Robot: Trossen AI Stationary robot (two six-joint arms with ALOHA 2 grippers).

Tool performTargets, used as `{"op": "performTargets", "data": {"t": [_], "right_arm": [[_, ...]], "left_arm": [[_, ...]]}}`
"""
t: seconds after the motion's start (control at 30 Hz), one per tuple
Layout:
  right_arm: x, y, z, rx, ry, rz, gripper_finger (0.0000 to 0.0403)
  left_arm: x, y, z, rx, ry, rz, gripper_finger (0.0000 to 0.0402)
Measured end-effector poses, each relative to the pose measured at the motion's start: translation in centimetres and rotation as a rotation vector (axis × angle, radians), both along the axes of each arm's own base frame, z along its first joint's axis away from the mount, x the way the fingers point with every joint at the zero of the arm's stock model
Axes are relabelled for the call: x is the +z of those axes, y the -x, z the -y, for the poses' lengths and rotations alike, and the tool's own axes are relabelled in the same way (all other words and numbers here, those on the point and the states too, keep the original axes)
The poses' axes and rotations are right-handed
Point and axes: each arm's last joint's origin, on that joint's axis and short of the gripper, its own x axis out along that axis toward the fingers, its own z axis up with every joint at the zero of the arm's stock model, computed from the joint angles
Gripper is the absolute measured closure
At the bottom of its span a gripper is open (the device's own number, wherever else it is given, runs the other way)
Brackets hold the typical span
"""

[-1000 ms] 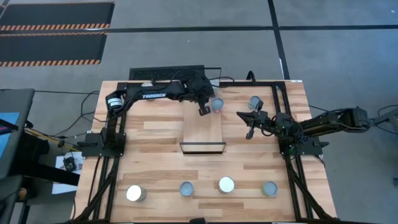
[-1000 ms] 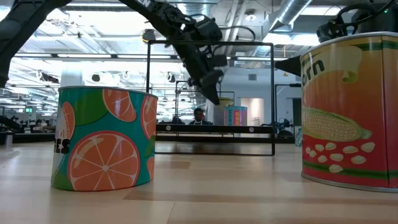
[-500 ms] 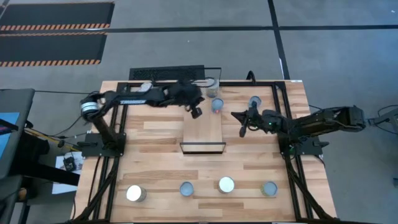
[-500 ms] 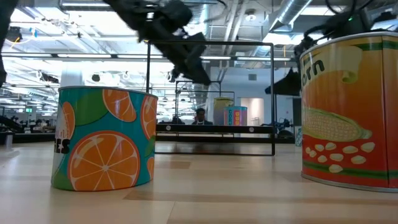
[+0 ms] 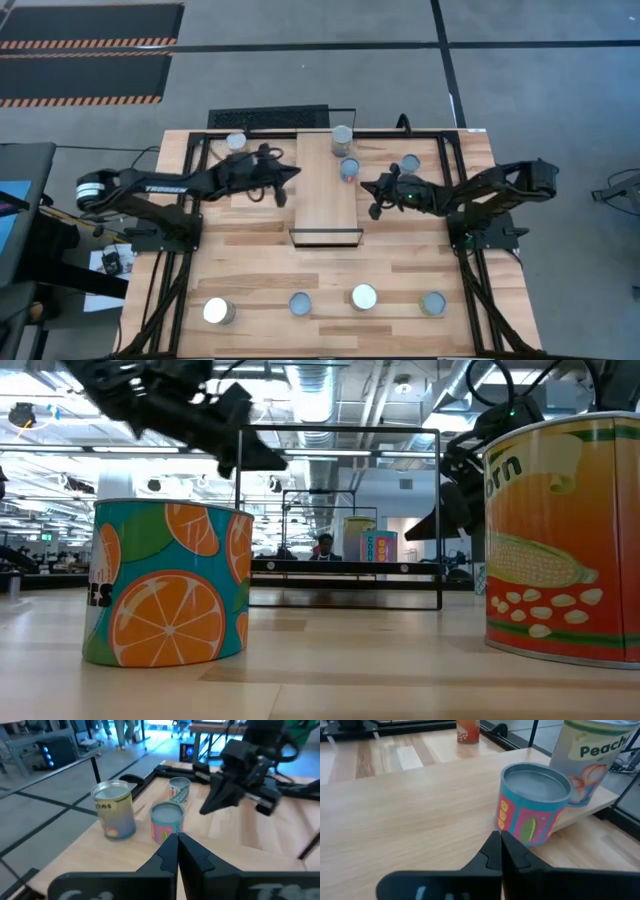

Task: Pick and place cans onto a shelf
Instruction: Put the small canned corn on the shelf

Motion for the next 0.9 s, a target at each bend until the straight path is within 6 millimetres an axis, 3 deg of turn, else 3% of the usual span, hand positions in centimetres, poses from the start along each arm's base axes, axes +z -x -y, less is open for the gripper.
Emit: {"op": "performTargets", "data": {"t": [0.2, 0.5, 0.9], "right_arm": [[0.5, 0.2, 0.6, -0.010, 0.015, 0.019, 0.0397], [0.6, 0.3, 0.8, 0.013, 0.027, 0.015, 0.0396], [0.5, 0.4, 1.0, 0.020, 0.016, 0.006, 0.0395]], "left_arm": [[-1.8, 2.2, 0.7, 0.003, 0.005, 0.012, 0.0402], [-3.3, 3.9, 1.3, 0.000, -0.011, 0.102, 0.0402], [-3.8, 4.3, 1.4, 0.004, 0.004, 0.143, 0.0401]]}}
